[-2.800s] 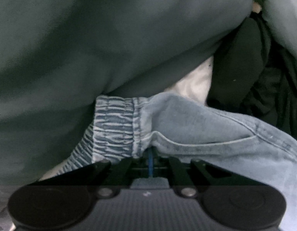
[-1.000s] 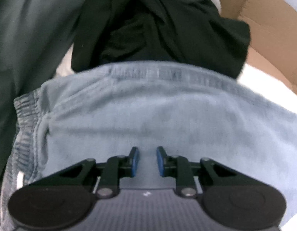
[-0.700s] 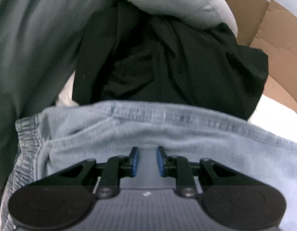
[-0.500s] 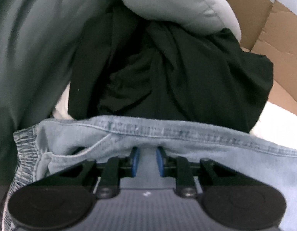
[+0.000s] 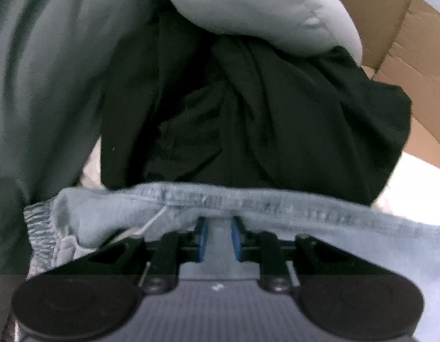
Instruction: Fold clothes
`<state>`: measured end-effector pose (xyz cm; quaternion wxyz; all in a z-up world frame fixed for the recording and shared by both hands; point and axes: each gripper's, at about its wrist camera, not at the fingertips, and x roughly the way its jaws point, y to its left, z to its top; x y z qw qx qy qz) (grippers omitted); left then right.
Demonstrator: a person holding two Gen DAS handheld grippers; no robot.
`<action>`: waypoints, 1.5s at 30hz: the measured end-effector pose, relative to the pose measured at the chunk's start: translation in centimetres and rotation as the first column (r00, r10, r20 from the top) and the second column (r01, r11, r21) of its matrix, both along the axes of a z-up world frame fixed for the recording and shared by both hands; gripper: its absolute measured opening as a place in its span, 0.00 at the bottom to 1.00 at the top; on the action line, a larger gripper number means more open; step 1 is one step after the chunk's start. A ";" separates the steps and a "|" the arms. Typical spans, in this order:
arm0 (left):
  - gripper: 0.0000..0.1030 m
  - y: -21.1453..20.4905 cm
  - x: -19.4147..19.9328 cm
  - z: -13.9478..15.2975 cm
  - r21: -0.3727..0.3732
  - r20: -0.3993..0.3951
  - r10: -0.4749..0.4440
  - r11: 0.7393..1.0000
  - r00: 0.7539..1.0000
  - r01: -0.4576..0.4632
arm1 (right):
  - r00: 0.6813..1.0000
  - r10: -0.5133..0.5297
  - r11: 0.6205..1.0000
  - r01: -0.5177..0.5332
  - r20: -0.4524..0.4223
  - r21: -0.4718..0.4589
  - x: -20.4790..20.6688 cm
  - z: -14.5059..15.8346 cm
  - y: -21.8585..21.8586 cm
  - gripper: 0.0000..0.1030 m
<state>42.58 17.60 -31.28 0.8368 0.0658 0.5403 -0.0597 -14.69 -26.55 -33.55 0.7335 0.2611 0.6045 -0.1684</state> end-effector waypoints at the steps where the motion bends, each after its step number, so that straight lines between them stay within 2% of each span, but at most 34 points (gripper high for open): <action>1: 0.37 0.1 -0.4 0.1 0.006 -0.003 -0.007 1.000 1.000 0.007 | 1.000 0.001 1.000 -0.001 0.001 -0.003 -0.1 0.0 0.0 0.23; 2: 0.40 0.3 -0.9 0.3 0.012 -0.005 -0.012 1.000 1.000 0.012 | 1.000 0.002 1.000 -0.002 0.004 -0.008 -0.2 0.0 0.1 0.23; 6: 0.41 2.2 -3.4 1.2 0.007 -0.014 -0.002 1.000 1.000 0.002 | 1.000 -0.006 1.000 0.006 0.014 -0.014 -0.3 -0.2 0.2 0.23; 9: 0.51 4.1 -5.9 1.6 -0.006 -0.045 0.003 1.000 0.999 -0.003 | 0.999 -0.021 1.000 0.021 0.026 -0.005 -1.1 0.1 -0.1 0.23; 16: 0.52 10.0 -11.6 3.6 -0.018 -0.086 0.019 1.000 0.996 -0.021 | 0.998 -0.041 0.999 0.041 0.052 -0.012 -1.6 0.1 0.0 0.23; 18: 0.52 11.4 -13.1 5.5 0.003 -0.086 0.026 1.000 0.996 -0.026 | 0.997 -0.040 0.999 0.041 0.059 -0.010 -1.6 0.0 -0.1 0.23; 19: 0.57 11.8 -13.9 6.5 0.003 -0.080 0.026 1.000 0.996 -0.026 | 0.997 -0.040 0.999 0.041 0.062 -0.007 -1.7 0.0 -0.1 0.23; 22: 0.60 13.7 -16.0 8.8 -0.033 -0.068 0.046 0.998 0.997 -0.048 | 0.996 -0.044 0.999 0.044 0.074 0.002 -1.9 0.0 -0.3 0.23; 25: 0.61 15.7 -17.9 11.2 -0.029 -0.050 0.084 0.996 0.995 -0.085 | 0.996 -0.041 0.999 0.041 0.081 -0.002 -2.0 0.0 -0.3 0.23; 31: 0.61 18.7 -20.8 13.5 -0.022 -0.021 0.107 0.994 0.994 -0.107 | 0.990 -0.061 0.998 0.061 0.125 0.010 -2.7 -0.2 -0.3 0.23; 33: 0.54 19.6 -21.6 13.0 -0.026 -0.037 0.115 0.993 0.993 -0.116 | 0.991 -0.055 0.998 0.054 0.121 0.011 -2.6 -0.2 -0.3 0.23; 35: 0.41 20.2 -22.5 12.0 -0.031 -0.072 0.115 0.993 0.991 -0.117 | 0.992 -0.046 0.999 0.045 0.117 0.010 -2.4 -0.2 -0.3 0.23; 41: 0.30 20.7 -25.0 7.8 -0.008 -0.176 0.155 0.987 0.972 -0.159 | 0.993 -0.044 0.999 0.043 0.105 0.015 -2.4 -0.2 -0.3 0.23; 45: 0.29 20.5 -26.9 6.1 -0.002 -0.205 0.167 0.985 0.964 -0.172 | 0.993 -0.044 0.999 0.043 0.106 0.008 -2.6 -0.1 -0.1 0.23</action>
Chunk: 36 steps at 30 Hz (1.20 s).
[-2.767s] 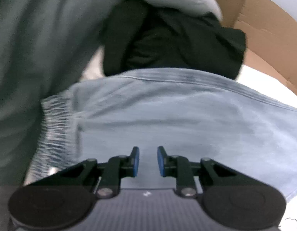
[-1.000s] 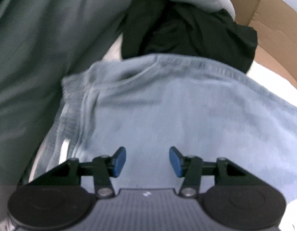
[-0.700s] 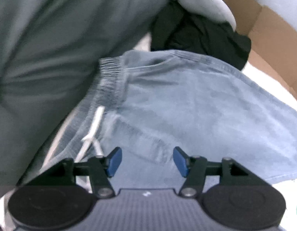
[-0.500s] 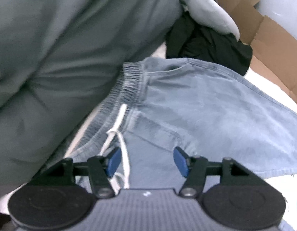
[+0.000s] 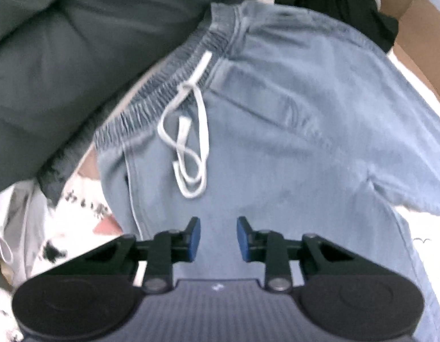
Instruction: Fold clothes
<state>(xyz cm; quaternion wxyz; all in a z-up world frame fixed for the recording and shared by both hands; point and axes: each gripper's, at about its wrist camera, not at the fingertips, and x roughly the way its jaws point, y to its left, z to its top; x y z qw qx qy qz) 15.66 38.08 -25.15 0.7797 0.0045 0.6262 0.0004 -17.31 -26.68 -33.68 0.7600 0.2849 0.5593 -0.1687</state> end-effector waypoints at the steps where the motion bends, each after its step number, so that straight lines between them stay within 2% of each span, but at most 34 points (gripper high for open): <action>1: 0.28 0.0 -0.4 -0.4 0.008 -0.003 0.002 1.000 1.000 -0.002 | 1.000 -0.001 1.000 0.001 0.001 -0.001 0.0 0.0 0.0 0.23; 4: 0.22 0.3 -1.3 -1.4 0.011 -0.021 0.024 1.000 1.000 -0.024 | 1.000 -0.001 1.000 0.001 -0.005 -0.002 -0.1 0.0 0.1 0.23; 10: 0.18 1.4 -2.8 -3.9 0.015 -0.039 0.048 0.999 0.998 -0.048 | 1.000 0.017 1.000 -0.017 -0.025 0.004 -0.7 0.1 0.5 0.23; 13: 0.17 2.4 -3.7 -5.4 0.046 -0.078 0.068 0.997 0.995 -0.065 | 0.999 0.027 1.000 -0.026 -0.044 0.008 -1.1 0.0 0.9 0.23; 15: 0.13 3.4 -4.3 -6.2 0.048 -0.099 0.107 0.993 0.989 -0.103 | 0.998 0.023 1.000 -0.022 -0.056 0.012 -1.4 0.0 1.1 0.23; 17: 0.05 4.4 -4.6 -6.5 0.037 -0.106 0.141 0.990 0.984 -0.138 | 0.997 0.018 1.000 -0.017 -0.072 0.016 -1.5 0.1 1.4 0.23; 19: 0.03 5.1 -4.6 -6.6 0.025 -0.121 0.177 0.984 0.977 -0.176 | 0.995 0.025 1.000 -0.024 -0.095 0.021 -1.7 0.1 1.7 0.23; 24: 0.03 5.2 -4.3 -6.4 0.039 -0.138 0.165 0.986 0.977 -0.161 | 0.985 0.088 0.996 -0.086 -0.151 0.021 -2.4 0.3 3.1 0.24; 30: 0.03 4.5 -5.0 -5.6 0.081 -0.124 0.152 0.986 0.981 -0.142 | 0.988 0.038 0.999 -0.033 -0.151 0.031 -3.6 0.5 3.3 0.24; 33: 0.16 4.3 -5.6 -4.5 0.119 -0.108 0.162 0.982 0.981 -0.149 | 0.989 0.027 0.999 -0.023 -0.143 0.030 -3.9 0.6 3.4 0.24; 36: 0.17 4.6 -6.2 -3.8 0.094 -0.122 0.176 0.982 0.977 -0.165 | 0.991 0.023 0.999 -0.018 -0.130 0.039 -4.3 0.5 3.4 0.24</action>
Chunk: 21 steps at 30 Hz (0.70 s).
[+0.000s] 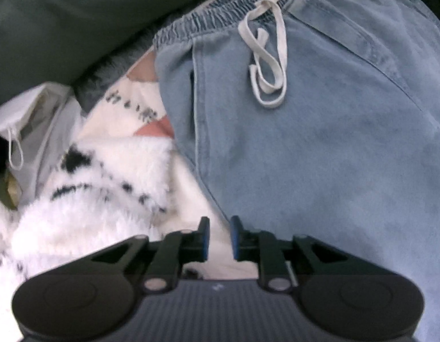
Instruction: Fold clothes
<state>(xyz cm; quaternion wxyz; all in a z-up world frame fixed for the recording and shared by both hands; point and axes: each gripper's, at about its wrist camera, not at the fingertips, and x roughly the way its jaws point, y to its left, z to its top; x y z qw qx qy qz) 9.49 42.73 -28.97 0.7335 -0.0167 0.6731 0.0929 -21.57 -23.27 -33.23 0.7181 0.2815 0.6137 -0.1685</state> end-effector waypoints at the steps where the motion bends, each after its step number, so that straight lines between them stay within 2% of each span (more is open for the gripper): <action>1: 0.17 0.1 -0.2 0.2 -0.017 -0.001 0.006 1.000 1.000 -0.006 | 1.000 -0.005 1.000 0.005 0.002 0.006 -0.1 -0.1 -0.1 0.24; 6: 0.17 0.4 -0.6 1.2 -0.096 0.060 0.056 0.994 0.997 -0.050 | 1.000 -0.015 1.000 0.015 -0.001 0.027 -0.3 -0.4 -1.0 0.24; 11: 0.19 1.8 -0.9 1.4 -0.171 0.095 0.129 0.979 0.987 -0.111 | 0.999 -0.041 0.999 0.040 0.033 0.033 -1.3 0.1 -1.2 0.25; 17: 0.19 4.8 -2.3 1.0 -0.227 0.138 0.272 0.945 0.952 -0.237 | 0.998 -0.047 0.998 0.046 0.036 0.034 -1.9 1.0 -0.5 0.25; 21: 0.19 5.7 -2.3 0.7 -0.279 0.149 0.302 0.926 0.942 -0.253 | 0.999 -0.035 0.999 0.035 0.034 0.025 -1.8 1.6 -0.4 0.25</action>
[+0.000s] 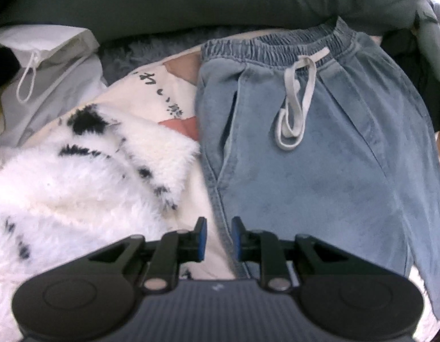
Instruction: Fold clothes
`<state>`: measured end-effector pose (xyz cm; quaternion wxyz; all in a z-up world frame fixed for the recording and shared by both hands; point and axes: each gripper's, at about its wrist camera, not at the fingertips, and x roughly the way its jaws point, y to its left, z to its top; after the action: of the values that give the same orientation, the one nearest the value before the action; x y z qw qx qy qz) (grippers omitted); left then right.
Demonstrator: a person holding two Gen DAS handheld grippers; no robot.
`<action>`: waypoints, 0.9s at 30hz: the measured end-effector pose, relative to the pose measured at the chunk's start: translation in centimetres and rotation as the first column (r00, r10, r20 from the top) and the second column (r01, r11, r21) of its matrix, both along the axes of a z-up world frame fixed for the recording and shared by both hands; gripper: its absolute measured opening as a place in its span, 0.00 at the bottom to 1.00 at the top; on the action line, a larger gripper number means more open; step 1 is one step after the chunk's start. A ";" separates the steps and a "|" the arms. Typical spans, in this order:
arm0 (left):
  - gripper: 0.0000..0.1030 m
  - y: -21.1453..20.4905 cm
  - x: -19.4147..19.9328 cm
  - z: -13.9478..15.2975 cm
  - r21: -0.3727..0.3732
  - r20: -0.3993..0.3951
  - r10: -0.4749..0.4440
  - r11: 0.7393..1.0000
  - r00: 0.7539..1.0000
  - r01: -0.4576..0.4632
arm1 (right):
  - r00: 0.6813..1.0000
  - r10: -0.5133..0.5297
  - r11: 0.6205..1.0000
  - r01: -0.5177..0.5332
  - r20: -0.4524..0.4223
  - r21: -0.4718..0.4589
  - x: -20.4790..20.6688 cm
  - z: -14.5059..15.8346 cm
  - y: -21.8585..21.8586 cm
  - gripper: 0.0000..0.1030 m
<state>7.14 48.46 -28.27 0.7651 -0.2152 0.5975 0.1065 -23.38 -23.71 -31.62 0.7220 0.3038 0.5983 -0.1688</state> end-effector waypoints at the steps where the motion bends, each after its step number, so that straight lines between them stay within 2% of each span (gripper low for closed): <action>1: 0.19 0.0 0.1 0.0 -0.009 0.005 0.003 1.000 1.000 -0.003 | 1.000 -0.004 1.000 0.004 -0.002 -0.001 -0.1 0.1 0.1 0.25; 4: 0.19 0.1 0.3 -0.7 -0.037 0.005 0.021 0.999 1.000 -0.021 | 1.000 -0.014 1.000 0.014 -0.005 -0.002 -0.2 0.0 0.2 0.25; 13: 0.19 0.0 0.6 -2.6 -0.024 -0.021 0.085 0.996 0.996 -0.085 | 1.000 -0.018 1.000 0.018 -0.009 -0.013 -0.6 0.7 0.1 0.25; 17: 0.21 -0.4 1.4 -1.1 -0.037 0.040 0.031 0.999 0.999 -0.030 | 1.000 -0.014 1.000 0.013 -0.023 -0.024 -0.8 1.0 -0.1 0.25; 19: 0.19 -0.2 2.3 -1.5 -0.011 0.005 0.012 1.000 1.000 -0.012 | 0.999 -0.012 1.000 0.011 -0.032 -0.028 -0.9 1.0 -0.1 0.25; 22: 0.19 0.8 2.3 -2.1 -0.041 -0.010 0.075 0.996 0.997 -0.075 | 0.999 -0.009 0.999 0.007 -0.041 -0.036 -0.9 1.0 -0.1 0.25; 24: 0.22 1.2 1.9 -2.7 -0.039 -0.031 0.077 0.996 0.997 -0.078 | 0.999 -0.019 0.999 0.017 -0.034 -0.038 -1.0 1.2 0.0 0.25; 26: 0.34 1.8 1.3 -3.4 -0.068 -0.042 0.097 0.993 0.994 -0.100 | 0.999 -0.025 0.999 0.024 -0.033 -0.040 -1.2 1.3 0.1 0.25; 27: 0.35 2.0 1.1 -3.7 -0.088 -0.043 0.107 0.990 0.993 -0.110 | 0.999 -0.027 0.999 0.026 -0.035 -0.040 -1.3 1.3 0.2 0.25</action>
<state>8.20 50.42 -31.98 0.7360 -0.2798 0.6037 0.1250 -24.73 -23.55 -30.32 0.7148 0.2942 0.6035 -0.1956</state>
